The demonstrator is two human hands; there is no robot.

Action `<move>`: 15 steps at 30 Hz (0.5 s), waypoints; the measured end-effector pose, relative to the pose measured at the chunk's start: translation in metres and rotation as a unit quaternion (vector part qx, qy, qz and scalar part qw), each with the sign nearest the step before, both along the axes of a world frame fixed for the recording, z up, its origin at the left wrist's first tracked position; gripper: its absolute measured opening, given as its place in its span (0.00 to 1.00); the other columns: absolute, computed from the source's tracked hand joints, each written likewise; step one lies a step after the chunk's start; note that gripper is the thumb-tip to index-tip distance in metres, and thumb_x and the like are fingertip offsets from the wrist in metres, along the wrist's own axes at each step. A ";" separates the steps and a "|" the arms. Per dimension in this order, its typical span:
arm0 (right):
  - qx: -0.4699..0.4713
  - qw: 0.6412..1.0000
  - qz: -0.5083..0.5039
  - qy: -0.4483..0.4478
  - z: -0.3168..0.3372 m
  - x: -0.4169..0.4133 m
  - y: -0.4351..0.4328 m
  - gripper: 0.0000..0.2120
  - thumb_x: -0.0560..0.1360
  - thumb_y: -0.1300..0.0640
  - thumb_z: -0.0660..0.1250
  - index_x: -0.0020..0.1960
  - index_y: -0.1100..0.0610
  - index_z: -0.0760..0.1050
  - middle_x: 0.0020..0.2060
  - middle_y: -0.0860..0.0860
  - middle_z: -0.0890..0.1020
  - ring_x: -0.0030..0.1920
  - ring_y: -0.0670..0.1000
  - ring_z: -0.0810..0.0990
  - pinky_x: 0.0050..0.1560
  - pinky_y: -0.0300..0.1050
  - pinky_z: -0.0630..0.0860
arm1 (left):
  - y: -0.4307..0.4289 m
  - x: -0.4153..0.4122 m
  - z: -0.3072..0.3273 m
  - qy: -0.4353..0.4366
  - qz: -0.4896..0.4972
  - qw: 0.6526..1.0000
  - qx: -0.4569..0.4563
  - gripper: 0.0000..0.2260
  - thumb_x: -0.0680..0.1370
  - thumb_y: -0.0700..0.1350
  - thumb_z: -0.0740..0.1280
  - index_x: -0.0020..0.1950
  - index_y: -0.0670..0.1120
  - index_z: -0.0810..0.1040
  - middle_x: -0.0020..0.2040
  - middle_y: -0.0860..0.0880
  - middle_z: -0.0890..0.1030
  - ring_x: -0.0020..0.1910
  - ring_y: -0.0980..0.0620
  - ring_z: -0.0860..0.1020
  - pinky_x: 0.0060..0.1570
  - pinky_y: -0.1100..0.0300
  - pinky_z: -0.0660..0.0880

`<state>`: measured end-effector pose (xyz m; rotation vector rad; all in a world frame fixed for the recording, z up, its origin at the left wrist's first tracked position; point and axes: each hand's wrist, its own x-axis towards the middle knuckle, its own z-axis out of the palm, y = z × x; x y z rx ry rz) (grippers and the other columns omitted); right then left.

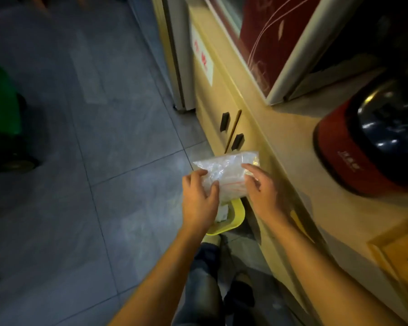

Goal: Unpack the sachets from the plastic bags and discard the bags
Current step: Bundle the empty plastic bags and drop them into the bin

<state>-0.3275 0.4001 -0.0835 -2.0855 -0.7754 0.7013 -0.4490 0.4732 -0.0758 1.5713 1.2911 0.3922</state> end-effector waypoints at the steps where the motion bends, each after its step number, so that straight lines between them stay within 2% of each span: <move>1: 0.000 1.000 0.003 -0.017 -0.013 0.000 0.004 0.16 0.78 0.59 0.57 0.64 0.54 0.73 0.61 0.54 0.78 0.57 0.47 0.75 0.57 0.44 0.75 | 0.001 0.001 -0.011 0.011 -0.007 1.000 0.025 0.18 0.78 0.47 0.63 0.66 0.45 0.67 0.66 0.46 0.65 0.59 0.51 0.72 0.56 0.55 0.78; 3: 0.004 0.997 0.009 -0.071 -0.043 -0.002 0.010 0.16 0.78 0.59 0.57 0.64 0.57 0.72 0.59 0.56 0.79 0.55 0.46 0.75 0.53 0.40 0.72 | 0.002 0.002 -0.043 0.015 -0.021 0.996 0.085 0.20 0.78 0.50 0.62 0.67 0.43 0.67 0.67 0.44 0.63 0.59 0.53 0.70 0.57 0.59 0.76; 4: 0.009 0.995 0.012 -0.097 -0.060 -0.003 0.012 0.16 0.78 0.59 0.57 0.64 0.59 0.72 0.58 0.58 0.80 0.54 0.49 0.77 0.51 0.41 0.73 | 0.002 0.001 -0.061 0.009 -0.028 0.994 0.105 0.21 0.77 0.52 0.61 0.67 0.43 0.67 0.67 0.44 0.63 0.60 0.52 0.69 0.57 0.59 0.75; 6: 0.001 0.990 0.030 -0.134 -0.103 -0.005 0.014 0.18 0.78 0.55 0.54 0.64 0.61 0.72 0.56 0.61 0.81 0.54 0.58 0.80 0.52 0.50 0.77 | 0.000 -0.001 -0.109 0.020 -0.052 0.988 0.143 0.23 0.76 0.53 0.59 0.67 0.43 0.66 0.67 0.40 0.63 0.62 0.47 0.70 0.57 0.54 0.76; 8: -0.073 0.981 0.073 -0.161 -0.149 -0.008 0.011 0.21 0.77 0.53 0.54 0.68 0.59 0.67 0.60 0.62 0.78 0.57 0.62 0.77 0.56 0.59 0.76 | -0.003 -0.006 -0.163 0.099 -0.104 0.972 0.188 0.25 0.76 0.54 0.58 0.69 0.43 0.64 0.69 0.35 0.64 0.66 0.38 0.69 0.61 0.48 0.73; 9: -0.145 0.969 0.108 -0.170 -0.172 -0.010 0.007 0.24 0.76 0.52 0.56 0.71 0.56 0.62 0.65 0.62 0.73 0.62 0.63 0.74 0.60 0.60 0.72 | -0.005 -0.009 -0.189 0.165 -0.153 0.955 0.191 0.27 0.76 0.56 0.56 0.72 0.44 0.61 0.72 0.33 0.62 0.69 0.35 0.66 0.66 0.45 0.67; 10: -0.230 0.947 0.150 -0.167 -0.191 -0.013 0.003 0.28 0.76 0.50 0.58 0.73 0.54 0.56 0.70 0.62 0.66 0.68 0.63 0.67 0.64 0.61 0.66 | -0.006 -0.013 -0.210 0.244 -0.224 0.928 0.168 0.30 0.75 0.59 0.54 0.74 0.46 0.56 0.75 0.34 0.55 0.73 0.33 0.59 0.71 0.43 0.57; 11: -0.314 0.919 0.191 -0.144 -0.210 -0.015 -0.003 0.32 0.75 0.48 0.59 0.75 0.52 0.50 0.74 0.61 0.57 0.72 0.62 0.60 0.68 0.60 0.60 | -0.007 -0.018 -0.232 0.321 -0.306 0.887 0.126 0.32 0.75 0.60 0.53 0.76 0.49 0.51 0.77 0.36 0.47 0.76 0.34 0.49 0.73 0.43 0.46; 12: -0.374 0.892 0.226 -0.119 -0.223 -0.017 -0.009 0.34 0.75 0.46 0.59 0.75 0.50 0.46 0.76 0.60 0.50 0.75 0.61 0.52 0.70 0.60 0.55 | -0.007 -0.024 -0.248 0.381 -0.375 0.842 0.070 0.33 0.76 0.60 0.54 0.76 0.51 0.47 0.78 0.38 0.42 0.76 0.35 0.43 0.73 0.43 0.38; 13: -0.412 0.870 0.253 -0.094 -0.233 -0.017 -0.013 0.34 0.75 0.45 0.59 0.75 0.49 0.46 0.76 0.59 0.46 0.76 0.60 0.47 0.72 0.60 0.52 | -0.006 -0.028 -0.261 0.417 -0.417 0.807 0.016 0.32 0.77 0.57 0.56 0.77 0.51 0.46 0.78 0.39 0.42 0.76 0.36 0.42 0.73 0.42 0.36; 14: -0.440 0.852 0.273 -0.077 -0.238 -0.016 -0.015 0.33 0.75 0.45 0.59 0.74 0.50 0.48 0.76 0.59 0.45 0.76 0.60 0.46 0.72 0.60 0.50 | -0.004 -0.030 -0.266 0.437 -0.435 0.787 -0.030 0.32 0.77 0.54 0.58 0.77 0.51 0.48 0.78 0.39 0.46 0.77 0.37 0.45 0.74 0.42 0.39; 15: -0.450 0.844 0.284 -0.067 -0.242 -0.013 -0.017 0.31 0.76 0.45 0.58 0.74 0.51 0.50 0.76 0.58 0.47 0.76 0.60 0.48 0.72 0.59 0.51 | -0.001 -0.033 -0.271 0.444 -0.438 0.780 -0.057 0.30 0.77 0.51 0.59 0.76 0.49 0.51 0.78 0.40 0.52 0.76 0.38 0.50 0.74 0.41 0.42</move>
